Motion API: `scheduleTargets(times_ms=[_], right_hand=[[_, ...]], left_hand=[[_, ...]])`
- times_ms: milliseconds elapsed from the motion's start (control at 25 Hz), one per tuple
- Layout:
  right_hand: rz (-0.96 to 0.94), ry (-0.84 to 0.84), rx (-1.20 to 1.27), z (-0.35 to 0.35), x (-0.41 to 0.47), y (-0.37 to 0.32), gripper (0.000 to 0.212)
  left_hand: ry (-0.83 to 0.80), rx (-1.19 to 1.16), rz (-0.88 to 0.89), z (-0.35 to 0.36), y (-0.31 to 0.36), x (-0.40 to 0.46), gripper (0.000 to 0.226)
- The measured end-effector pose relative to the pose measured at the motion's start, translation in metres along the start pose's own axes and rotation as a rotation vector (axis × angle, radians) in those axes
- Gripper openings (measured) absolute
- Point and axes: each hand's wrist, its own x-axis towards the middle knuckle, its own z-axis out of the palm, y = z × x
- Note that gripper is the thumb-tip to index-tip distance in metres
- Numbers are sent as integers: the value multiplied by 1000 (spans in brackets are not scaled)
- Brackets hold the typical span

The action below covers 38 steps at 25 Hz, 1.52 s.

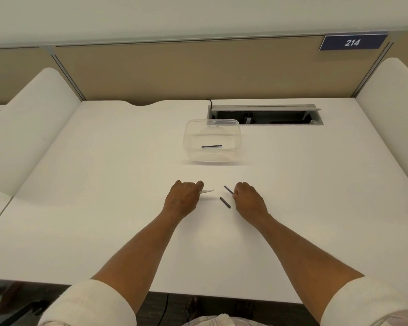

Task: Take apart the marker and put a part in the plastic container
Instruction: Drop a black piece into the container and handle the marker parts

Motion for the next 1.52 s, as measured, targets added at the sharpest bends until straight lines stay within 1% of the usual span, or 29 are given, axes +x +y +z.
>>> scheduleTargets(times_ms=[120, 280, 440, 760, 960, 1080, 1160, 1240, 1360, 1520], right_hand=[[-76, -47, 109, -4, 0, -5, 8], [-81, -83, 154, -8, -2, -11, 9], [-103, -95, 123, -10, -4, -11, 9], [-153, -57, 89, -11, -5, -10, 13], [-201, -21, 18, -15, -4, -6, 12], [-195, -21, 105, -16, -2, -7, 12], [-193, -41, 191, -17, 0, -9, 15], [-206, -49, 221, -17, -1, -11, 18], [-199, 3, 210, -15, -4, -12, 32], [-211, 111, 176, -16, -6, -12, 32]], left_hand=[[-3, 2, 6, -1, 2, 2, 12], [3, -8, 11, -4, 4, 3, 11], [10, 0, 19, -5, 7, 2, 12], [35, -15, 22, -4, 5, -2, 13], [36, 4, 39, -4, 4, -2, 13], [39, -9, 46, -4, 6, -1, 13], [42, -28, 49, -5, 9, 0, 13], [38, -78, 29, -5, 9, 0, 12], [21, -159, -9, -5, 8, -1, 10], [6, -190, -27, -4, 6, -3, 6]])
